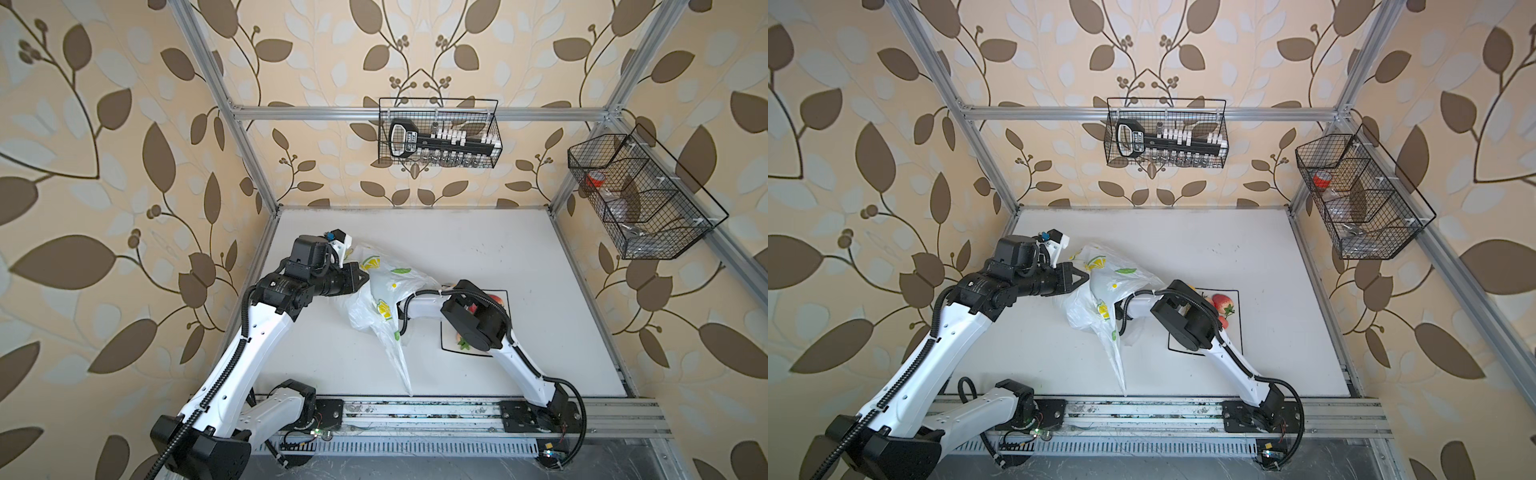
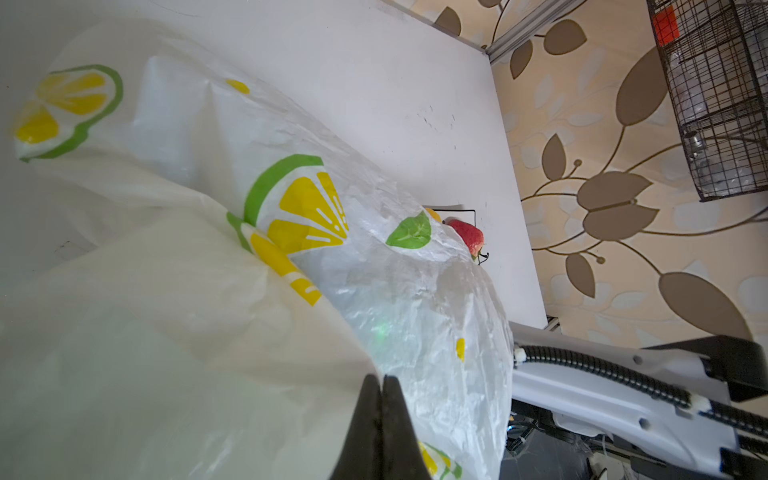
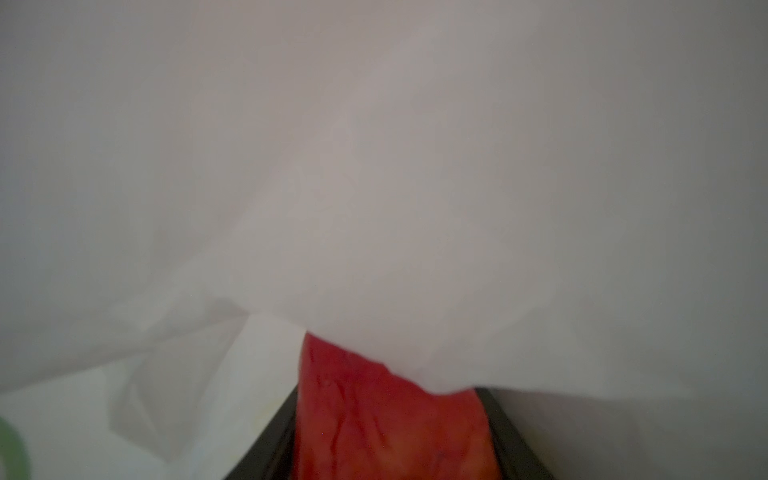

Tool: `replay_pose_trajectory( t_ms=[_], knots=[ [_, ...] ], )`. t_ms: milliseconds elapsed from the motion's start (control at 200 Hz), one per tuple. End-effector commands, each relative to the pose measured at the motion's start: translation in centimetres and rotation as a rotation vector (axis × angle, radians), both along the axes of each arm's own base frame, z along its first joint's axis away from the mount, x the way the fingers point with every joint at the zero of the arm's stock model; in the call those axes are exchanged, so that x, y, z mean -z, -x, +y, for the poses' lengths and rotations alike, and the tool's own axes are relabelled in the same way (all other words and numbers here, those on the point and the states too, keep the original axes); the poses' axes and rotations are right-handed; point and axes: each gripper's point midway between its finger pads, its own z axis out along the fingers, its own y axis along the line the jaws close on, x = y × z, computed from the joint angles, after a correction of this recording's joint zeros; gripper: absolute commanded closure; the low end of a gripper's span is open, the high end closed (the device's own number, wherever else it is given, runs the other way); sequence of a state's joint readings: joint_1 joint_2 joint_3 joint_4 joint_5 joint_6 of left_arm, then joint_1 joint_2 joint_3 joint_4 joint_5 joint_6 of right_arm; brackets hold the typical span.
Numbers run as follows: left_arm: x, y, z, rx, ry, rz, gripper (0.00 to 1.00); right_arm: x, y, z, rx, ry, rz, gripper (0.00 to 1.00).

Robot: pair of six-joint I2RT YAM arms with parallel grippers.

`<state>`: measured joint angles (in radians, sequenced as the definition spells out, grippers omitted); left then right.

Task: Take the fake fruits out of the plastic bag
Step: 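Close the right gripper on the last red peach, then lift the red peach out of the bag with the right gripper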

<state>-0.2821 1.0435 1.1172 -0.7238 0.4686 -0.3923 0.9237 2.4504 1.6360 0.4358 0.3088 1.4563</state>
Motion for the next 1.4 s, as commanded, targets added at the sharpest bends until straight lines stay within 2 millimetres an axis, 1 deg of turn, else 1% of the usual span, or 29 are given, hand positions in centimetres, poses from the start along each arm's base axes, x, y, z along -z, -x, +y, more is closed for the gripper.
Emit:
replay_pose_trajectory(
  t_ms=[0,105,275,370,510,635,755,880,980,1055,1120,1155,1305,1400],
  knots=[
    [-0.7,0.1,0.6,-0.006,-0.044,-0.030,1.00,1.6,0.5,-0.5,0.017,-0.021,0.044,0.60],
    [0.3,-0.6,2.6,-0.114,-0.126,-0.039,1.00,0.6,0.8,-1.8,0.021,-0.002,0.012,0.66],
    [1.9,-1.4,6.1,-0.261,-0.227,-0.045,1.00,-0.9,1.9,-4.8,0.022,0.030,-0.035,0.68],
    [2.7,-1.9,7.7,-0.327,-0.202,-0.024,1.00,-1.4,2.9,-6.4,0.015,0.039,-0.051,0.69],
    [3.8,-2.7,10.0,-0.413,-0.128,0.013,1.00,-1.7,4.8,-7.5,-0.034,0.030,-0.052,0.69],
    [4.2,-3.5,10.7,-0.443,-0.116,0.025,1.00,-2.1,6.0,-8.4,-0.062,0.037,-0.058,0.69],
    [4.4,-4.2,11.0,-0.465,-0.117,0.026,1.00,-3.1,6.9,-8.7,-0.099,0.033,-0.078,0.69],
    [4.9,-5.0,11.5,-0.504,-0.114,0.031,1.00,-4.5,8.0,-7.9,-0.189,0.048,-0.107,0.69],
    [5.0,-5.8,12.3,-0.555,-0.118,0.028,1.00,-5.0,9.4,-7.5,-0.264,0.097,-0.127,0.69],
    [4.8,-6.5,13.6,-0.616,-0.133,0.012,1.00,-5.2,10.7,-7.3,-0.336,0.138,-0.145,0.68],
    [4.6,-7.1,14.8,-0.670,-0.129,0.010,1.00,-5.0,12.0,-7.0,-0.413,0.196,-0.149,0.68],
    [4.6,-7.4,15.4,-0.695,-0.122,0.017,1.00,-5.3,12.7,-6.9,-0.450,0.224,-0.164,0.68],
    [4.9,-8.9,16.9,-0.763,-0.111,0.064,1.00,-5.7,15.8,-7.5,-0.602,0.336,-0.209,0.67],
    [5.3,-9.7,17.7,-0.809,-0.102,0.087,1.00,-6.6,17.7,-7.7,-0.695,0.376,-0.243,0.67]
  ],
)
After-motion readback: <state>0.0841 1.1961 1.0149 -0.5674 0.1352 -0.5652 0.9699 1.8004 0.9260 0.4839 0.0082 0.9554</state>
